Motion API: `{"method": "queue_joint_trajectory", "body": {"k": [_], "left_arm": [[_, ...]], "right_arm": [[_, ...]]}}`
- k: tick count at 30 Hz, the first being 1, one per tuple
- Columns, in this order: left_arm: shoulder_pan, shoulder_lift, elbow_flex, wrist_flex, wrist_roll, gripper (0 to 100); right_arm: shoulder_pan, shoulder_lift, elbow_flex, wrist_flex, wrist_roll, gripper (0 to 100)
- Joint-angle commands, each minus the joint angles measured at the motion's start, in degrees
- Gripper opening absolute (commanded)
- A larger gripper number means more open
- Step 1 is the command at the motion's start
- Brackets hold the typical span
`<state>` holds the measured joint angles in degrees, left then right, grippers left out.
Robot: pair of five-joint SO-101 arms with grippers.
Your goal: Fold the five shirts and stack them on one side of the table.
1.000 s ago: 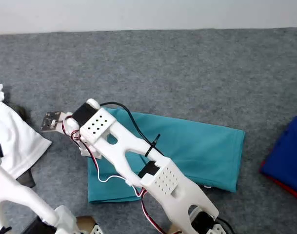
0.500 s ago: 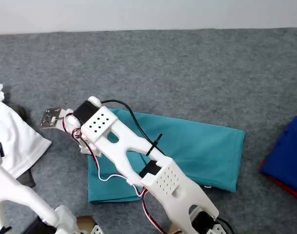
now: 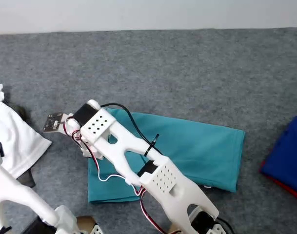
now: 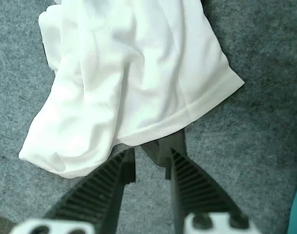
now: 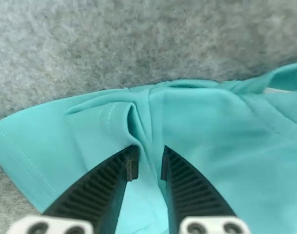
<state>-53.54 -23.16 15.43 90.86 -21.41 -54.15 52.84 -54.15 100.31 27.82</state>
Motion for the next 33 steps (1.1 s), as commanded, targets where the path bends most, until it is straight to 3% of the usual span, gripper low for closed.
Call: {"method": "queue_joint_trajectory", "body": {"k": [1, 5, 14, 33], "left_arm": [[0.26, -1.67, -0.22, -0.79, -0.18, 11], [0.26, -1.67, -0.22, -0.97, -0.18, 11], [0.26, -1.67, -0.22, -1.05, -0.18, 11], [0.26, -1.67, -0.22, -1.85, -0.35, 11]], "right_arm": [[0.04, -0.92, -2.37, 2.15, -0.53, 6.9], [-0.31, -1.19, -2.37, 2.24, -0.44, 0.7], [0.04, -6.20, -2.20, 2.24, -0.26, 1.0], [11.38, -8.22, -2.37, 1.80, -0.35, 1.0]]}}
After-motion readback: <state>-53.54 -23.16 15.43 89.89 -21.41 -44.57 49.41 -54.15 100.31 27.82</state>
